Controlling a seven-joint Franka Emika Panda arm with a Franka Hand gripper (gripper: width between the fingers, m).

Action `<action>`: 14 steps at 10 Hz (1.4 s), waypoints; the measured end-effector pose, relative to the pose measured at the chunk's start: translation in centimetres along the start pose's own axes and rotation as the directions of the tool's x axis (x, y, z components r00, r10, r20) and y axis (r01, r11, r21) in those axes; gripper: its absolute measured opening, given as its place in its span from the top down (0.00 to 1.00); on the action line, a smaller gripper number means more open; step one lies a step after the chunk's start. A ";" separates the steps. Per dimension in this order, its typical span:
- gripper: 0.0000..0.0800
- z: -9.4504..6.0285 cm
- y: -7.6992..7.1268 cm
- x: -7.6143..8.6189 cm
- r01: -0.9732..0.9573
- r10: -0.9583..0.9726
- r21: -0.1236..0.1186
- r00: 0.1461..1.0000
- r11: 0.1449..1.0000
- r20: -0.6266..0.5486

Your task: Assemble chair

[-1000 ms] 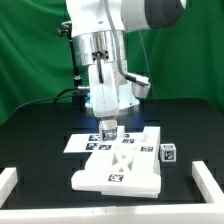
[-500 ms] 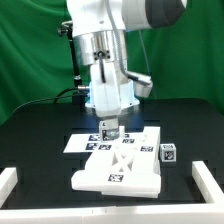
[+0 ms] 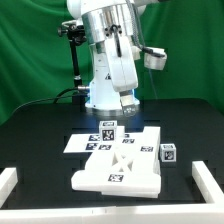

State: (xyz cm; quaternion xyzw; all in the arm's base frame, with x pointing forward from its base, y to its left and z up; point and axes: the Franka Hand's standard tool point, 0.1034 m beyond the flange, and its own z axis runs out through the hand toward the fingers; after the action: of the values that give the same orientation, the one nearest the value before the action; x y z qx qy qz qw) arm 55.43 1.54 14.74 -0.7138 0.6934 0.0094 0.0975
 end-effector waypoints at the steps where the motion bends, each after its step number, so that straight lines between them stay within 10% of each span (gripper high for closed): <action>1: 0.19 0.0 0.0 -0.3 0.009 -0.009 -0.002 1.000 1.000 0.000; 6: 0.19 -2.1 2.8 -7.3 0.332 -0.331 -0.067 0.943 0.941 0.018; 10: 0.19 -1.6 3.1 -6.8 0.618 -0.617 -0.063 0.786 0.784 0.042; 14: 0.19 4.3 10.9 -9.9 0.827 -0.836 -0.134 0.549 0.546 -0.017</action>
Offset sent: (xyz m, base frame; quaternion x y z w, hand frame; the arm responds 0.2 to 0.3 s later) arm -0.0464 0.0445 0.0193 -0.0328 -0.0157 -0.0639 0.9973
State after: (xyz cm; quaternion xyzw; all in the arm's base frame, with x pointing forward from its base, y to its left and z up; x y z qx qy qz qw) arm 44.80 11.74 10.57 -0.9609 0.2744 -0.0277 0.0235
